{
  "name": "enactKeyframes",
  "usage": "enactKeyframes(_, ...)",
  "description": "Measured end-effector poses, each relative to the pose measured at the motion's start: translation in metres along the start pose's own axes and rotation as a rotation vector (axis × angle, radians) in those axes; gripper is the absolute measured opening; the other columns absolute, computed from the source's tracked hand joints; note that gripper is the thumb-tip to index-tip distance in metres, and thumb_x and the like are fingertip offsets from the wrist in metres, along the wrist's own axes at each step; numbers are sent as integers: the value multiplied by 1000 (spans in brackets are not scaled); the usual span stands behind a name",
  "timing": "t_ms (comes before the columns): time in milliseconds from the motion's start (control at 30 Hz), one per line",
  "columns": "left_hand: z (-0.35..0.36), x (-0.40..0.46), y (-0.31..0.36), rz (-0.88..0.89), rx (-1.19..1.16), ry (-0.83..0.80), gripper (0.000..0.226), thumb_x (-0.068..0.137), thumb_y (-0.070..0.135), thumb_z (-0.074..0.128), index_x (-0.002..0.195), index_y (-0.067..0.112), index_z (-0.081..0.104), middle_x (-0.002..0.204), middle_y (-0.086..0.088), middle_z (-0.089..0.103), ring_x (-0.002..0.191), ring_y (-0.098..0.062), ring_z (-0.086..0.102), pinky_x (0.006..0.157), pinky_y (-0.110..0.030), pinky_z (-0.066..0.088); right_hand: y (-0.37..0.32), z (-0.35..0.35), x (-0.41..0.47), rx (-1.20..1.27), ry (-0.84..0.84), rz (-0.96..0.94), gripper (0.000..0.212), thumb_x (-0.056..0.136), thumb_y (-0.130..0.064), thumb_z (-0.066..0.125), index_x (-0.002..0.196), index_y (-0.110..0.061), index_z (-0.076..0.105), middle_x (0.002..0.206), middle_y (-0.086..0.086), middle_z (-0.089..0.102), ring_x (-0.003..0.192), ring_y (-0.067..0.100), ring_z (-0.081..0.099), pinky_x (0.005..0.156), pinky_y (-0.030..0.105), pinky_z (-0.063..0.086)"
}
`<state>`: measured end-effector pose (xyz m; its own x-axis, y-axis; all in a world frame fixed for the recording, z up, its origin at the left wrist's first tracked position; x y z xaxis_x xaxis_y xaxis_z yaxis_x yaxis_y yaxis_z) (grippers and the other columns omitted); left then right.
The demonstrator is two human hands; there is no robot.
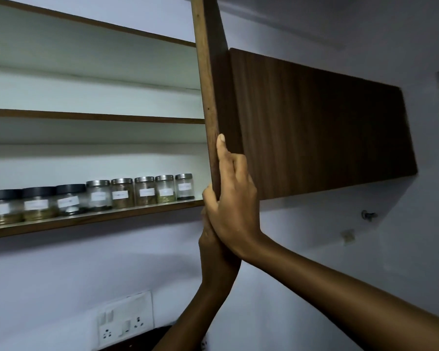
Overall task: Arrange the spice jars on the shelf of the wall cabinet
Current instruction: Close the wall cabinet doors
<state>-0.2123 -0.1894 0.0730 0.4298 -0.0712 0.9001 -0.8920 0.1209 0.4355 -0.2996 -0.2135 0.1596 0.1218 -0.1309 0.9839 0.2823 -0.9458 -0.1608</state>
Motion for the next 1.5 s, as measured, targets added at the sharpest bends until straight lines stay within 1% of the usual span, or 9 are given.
enactKeyframes(100,-21,4,2,-72,-224,180,26,95,-3,47,117,8,51,85,19,68,83,1,66,63,-6,47,-11,17,-1,-13,-12,-21,80,85,-12,55,150,-22,9,124,6,43,104,16,48,74,30,54)
enactKeyframes(167,-30,8,-2,-146,-375,236,29,103,8,29,107,20,55,73,20,68,69,7,64,55,-8,48,-17,29,-1,-30,-19,-36,81,84,-13,56,150,-21,10,124,7,43,105,17,47,72,29,54)
enactKeyframes(433,-71,15,-18,-198,-423,360,39,103,12,31,94,32,63,72,15,69,66,6,63,53,-9,48,-34,75,-1,-38,-69,-66,81,85,-21,57,150,-23,9,147,7,33,130,22,35,81,33,55)
enactKeyframes(567,-93,19,-22,-136,-213,373,33,100,6,38,115,31,54,88,17,69,78,7,63,61,-8,47,-39,98,-2,-20,-104,-76,79,87,-25,53,150,-24,5,153,3,25,136,22,28,90,37,52)
enactKeyframes(667,-107,22,-25,-99,-35,371,35,99,8,43,120,36,47,101,18,64,91,8,61,69,-7,46,-42,115,-4,27,-133,-92,75,90,-31,51,150,-24,6,155,3,21,140,22,23,100,39,46)
enactKeyframes(767,-118,27,-34,-103,82,376,33,98,9,48,118,35,47,102,18,63,92,6,62,64,-4,45,-41,129,-5,81,-160,-125,69,93,-34,47,150,-23,10,157,2,18,142,23,19,108,39,38)
enactKeyframes(967,-131,35,-47,-107,291,395,49,93,14,55,139,18,37,131,-4,56,117,-15,55,97,-30,48,-21,154,-17,152,-301,-229,59,96,-38,42,149,-23,20,157,-2,18,144,18,16,112,36,26)
enactKeyframes(1200,-142,50,-62,-118,532,410,75,80,15,73,143,13,31,136,-11,42,119,-21,47,89,-20,38,29,182,-24,37,-460,-197,59,97,-36,39,149,-22,15,159,-5,11,144,17,16,111,36,29)
enactKeyframes(1500,-141,67,-80,-104,777,317,93,81,9,69,150,13,7,150,-10,19,131,-28,36,103,-34,38,49,218,-23,-42,-525,-220,64,95,-33,42,150,-18,13,159,0,9,144,22,15,112,39,27)
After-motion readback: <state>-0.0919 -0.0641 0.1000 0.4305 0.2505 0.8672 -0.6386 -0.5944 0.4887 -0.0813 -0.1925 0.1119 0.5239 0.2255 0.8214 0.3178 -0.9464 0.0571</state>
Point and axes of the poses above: each hand's wrist, its own x-axis towards the middle knuckle, its own z-axis out of the palm, y = z × x, the point moved 6 cm from there along x, towards the middle knuckle
